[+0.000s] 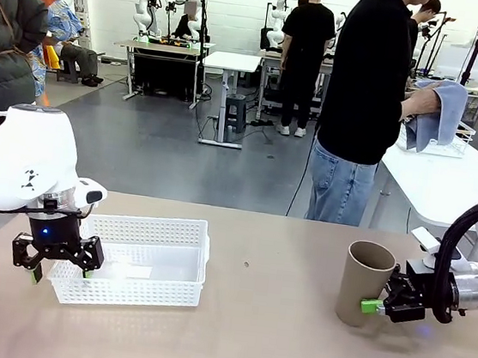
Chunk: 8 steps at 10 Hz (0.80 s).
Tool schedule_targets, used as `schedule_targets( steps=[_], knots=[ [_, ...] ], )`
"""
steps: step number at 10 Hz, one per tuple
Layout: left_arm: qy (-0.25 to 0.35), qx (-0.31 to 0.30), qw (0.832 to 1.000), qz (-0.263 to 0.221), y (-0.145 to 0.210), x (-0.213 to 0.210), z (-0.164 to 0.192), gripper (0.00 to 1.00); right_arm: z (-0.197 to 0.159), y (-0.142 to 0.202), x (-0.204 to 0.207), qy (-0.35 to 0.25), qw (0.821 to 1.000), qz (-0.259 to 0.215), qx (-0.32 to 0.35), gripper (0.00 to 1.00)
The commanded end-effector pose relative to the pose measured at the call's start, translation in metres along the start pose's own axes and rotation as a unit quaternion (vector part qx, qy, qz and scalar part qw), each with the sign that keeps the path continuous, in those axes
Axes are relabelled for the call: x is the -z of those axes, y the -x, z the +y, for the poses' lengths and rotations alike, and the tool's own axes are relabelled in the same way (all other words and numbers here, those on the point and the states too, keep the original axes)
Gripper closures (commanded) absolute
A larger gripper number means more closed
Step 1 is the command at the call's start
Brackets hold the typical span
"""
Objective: Clean and organize the cups into the basket.
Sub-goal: Pick up the Organizing basket and move it to the center of the table, then pick up the Reusable plastic cup from the right side of the table and place it inside the Organizing basket.
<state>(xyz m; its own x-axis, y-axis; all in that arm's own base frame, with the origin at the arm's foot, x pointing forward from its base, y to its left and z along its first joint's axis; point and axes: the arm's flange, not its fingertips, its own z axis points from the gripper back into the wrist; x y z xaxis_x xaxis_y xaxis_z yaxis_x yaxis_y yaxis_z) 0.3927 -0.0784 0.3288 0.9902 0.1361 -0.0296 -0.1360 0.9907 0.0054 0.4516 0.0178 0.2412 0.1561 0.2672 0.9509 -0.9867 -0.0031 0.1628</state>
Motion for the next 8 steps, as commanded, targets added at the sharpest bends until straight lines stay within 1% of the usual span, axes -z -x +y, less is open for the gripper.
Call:
schedule_targets(
  steps=[1,2,3,4,6,7,8],
  knots=[
    [0.015,0.005,1.0,-0.012,-0.0001,-0.0001,-0.0029,0.39,-0.0007,0.0026,0.002,-0.022,1.0,0.004,0.001,0.14],
    [0.016,0.007,1.0,-0.008,-0.0004,0.0005,-0.0023,0.59,-0.0009,0.0036,0.0024,-0.029,1.0,0.007,-0.003,0.59],
    [0.016,0.008,1.0,-0.007,-0.0002,0.0003,-0.0019,0.97,-0.0012,0.0041,0.0024,-0.031,0.999,0.007,-0.004,0.73],
    [0.017,0.008,1.0,-0.006,0.0,-0.0002,-0.0016,1.0,-0.0018,0.0046,0.0023,-0.029,1.0,0.008,-0.005,1.0],
    [0.015,0.007,1.0,-0.007,0.0,-0.0006,-0.0012,1.0,-0.002,0.0057,0.0023,-0.027,1.0,0.01,-0.005,1.0],
    [0.015,0.007,1.0,-0.007,0.0,-0.001,-0.001,0.92,-0.0024,0.0065,0.0023,-0.026,1.0,0.011,-0.005,0.76],
    [0.015,0.007,1.0,-0.008,0.0,-0.0015,-0.0007,1.0,-0.0026,0.0068,0.0024,-0.026,1.0,0.011,-0.006,0.76]
  ],
)
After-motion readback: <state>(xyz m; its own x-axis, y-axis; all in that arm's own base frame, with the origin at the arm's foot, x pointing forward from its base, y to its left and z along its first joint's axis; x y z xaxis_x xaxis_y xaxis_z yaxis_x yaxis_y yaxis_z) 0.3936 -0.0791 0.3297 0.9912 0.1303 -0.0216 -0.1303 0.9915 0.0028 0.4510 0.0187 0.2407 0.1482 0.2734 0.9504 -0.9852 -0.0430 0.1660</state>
